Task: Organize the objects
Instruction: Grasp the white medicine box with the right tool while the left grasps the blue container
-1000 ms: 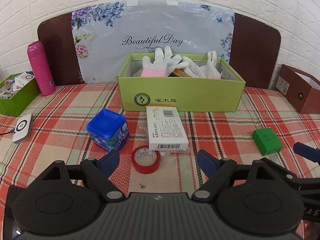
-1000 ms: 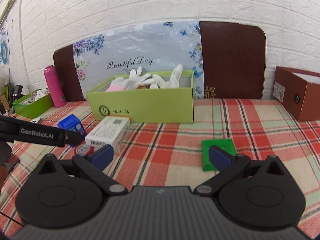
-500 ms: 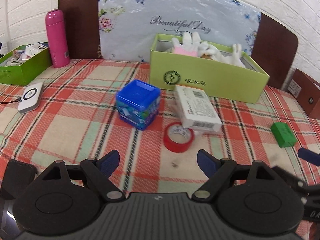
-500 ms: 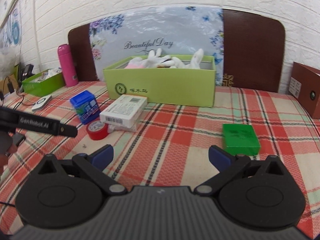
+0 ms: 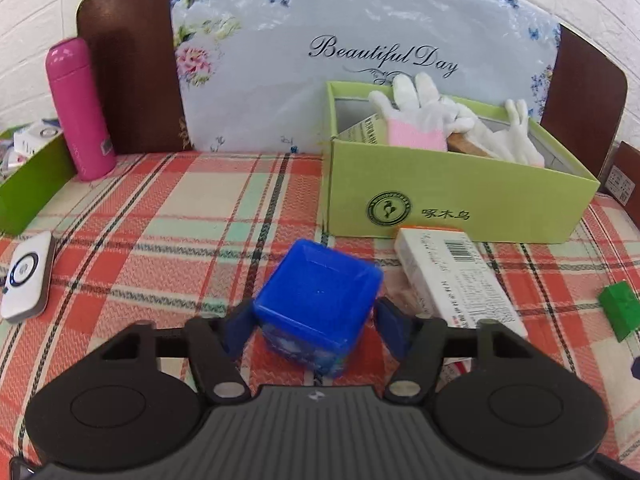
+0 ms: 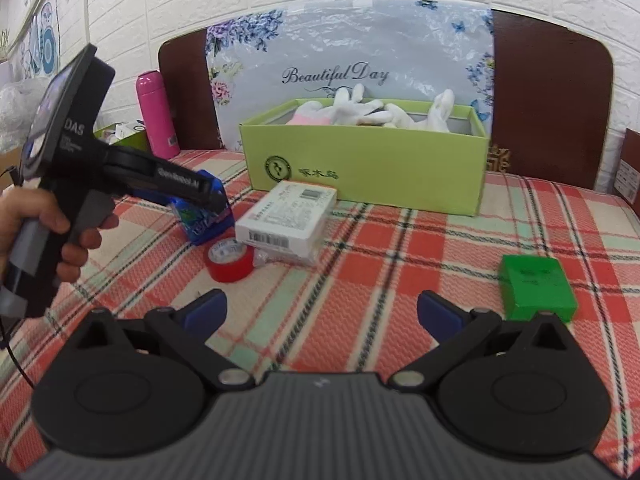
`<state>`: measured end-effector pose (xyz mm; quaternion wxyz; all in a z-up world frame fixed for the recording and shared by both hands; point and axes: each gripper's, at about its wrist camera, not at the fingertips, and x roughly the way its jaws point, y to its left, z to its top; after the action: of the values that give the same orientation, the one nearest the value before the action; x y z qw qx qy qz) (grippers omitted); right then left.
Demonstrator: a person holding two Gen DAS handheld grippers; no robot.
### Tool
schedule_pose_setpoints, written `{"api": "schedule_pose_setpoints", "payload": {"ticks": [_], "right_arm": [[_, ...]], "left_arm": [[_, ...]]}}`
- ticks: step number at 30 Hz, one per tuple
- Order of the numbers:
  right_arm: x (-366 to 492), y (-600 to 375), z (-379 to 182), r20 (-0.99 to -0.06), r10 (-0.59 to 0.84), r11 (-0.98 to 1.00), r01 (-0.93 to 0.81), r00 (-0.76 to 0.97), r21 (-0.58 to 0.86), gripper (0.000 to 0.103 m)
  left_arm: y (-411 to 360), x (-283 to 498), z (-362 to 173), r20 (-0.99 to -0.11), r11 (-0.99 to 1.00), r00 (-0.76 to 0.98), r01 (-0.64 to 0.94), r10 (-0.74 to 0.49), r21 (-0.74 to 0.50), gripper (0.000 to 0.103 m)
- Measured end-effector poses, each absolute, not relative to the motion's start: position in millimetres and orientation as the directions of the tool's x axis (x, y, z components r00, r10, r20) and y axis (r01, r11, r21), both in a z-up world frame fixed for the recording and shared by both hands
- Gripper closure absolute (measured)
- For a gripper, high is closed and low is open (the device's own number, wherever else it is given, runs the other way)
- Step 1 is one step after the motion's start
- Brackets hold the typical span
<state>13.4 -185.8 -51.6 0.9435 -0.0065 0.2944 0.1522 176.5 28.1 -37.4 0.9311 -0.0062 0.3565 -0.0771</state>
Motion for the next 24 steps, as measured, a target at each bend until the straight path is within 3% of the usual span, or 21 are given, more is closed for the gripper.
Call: {"api": "schedule_pose_setpoints", "payload": {"ticks": [11, 13, 14, 15, 21, 24], "right_arm": [[112.1, -118.0, -67.6, -0.624, 0.271, 0.956, -0.28, 0.733, 0.086, 0.0], [124.4, -116.1, -74.8, -0.645, 0.258, 0.961, -0.257, 0.719, 0.097, 0.008], [128.1, -116.6, -77.1, -0.656, 0.255, 0.963, -0.246, 0.71, 0.108, 0.027], [129.0, -120.3, -77.0, -0.652, 0.273, 0.96, -0.239, 0.708, 0.143, 0.032], [70.0, -149.2, -33.5, -0.522, 0.286, 0.954, -0.291, 0.803, 0.076, 0.036], [34.1, -176.9, -24.7, -0.549, 0.295, 0.948, -0.313, 0.782, 0.064, 0.036]], "left_arm": [[65.7, 116.4, -35.6, -0.675, 0.983, 0.715, 0.11, -0.182, -0.148, 0.039], [66.4, 111.8, -35.5, -0.674, 0.979, 0.71, 0.13, -0.203, -0.158, 0.039], [65.9, 110.4, -35.7, -0.675, 0.978, 0.707, 0.136, -0.208, -0.16, 0.039], [65.2, 109.9, -35.6, -0.676, 0.977, 0.705, 0.141, -0.212, -0.159, 0.039], [56.5, 98.7, -28.4, -0.659, 0.954, 0.69, 0.235, -0.299, -0.187, 0.043], [44.5, 86.9, -28.5, -0.661, 0.937, 0.668, 0.297, -0.342, -0.185, 0.046]]}}
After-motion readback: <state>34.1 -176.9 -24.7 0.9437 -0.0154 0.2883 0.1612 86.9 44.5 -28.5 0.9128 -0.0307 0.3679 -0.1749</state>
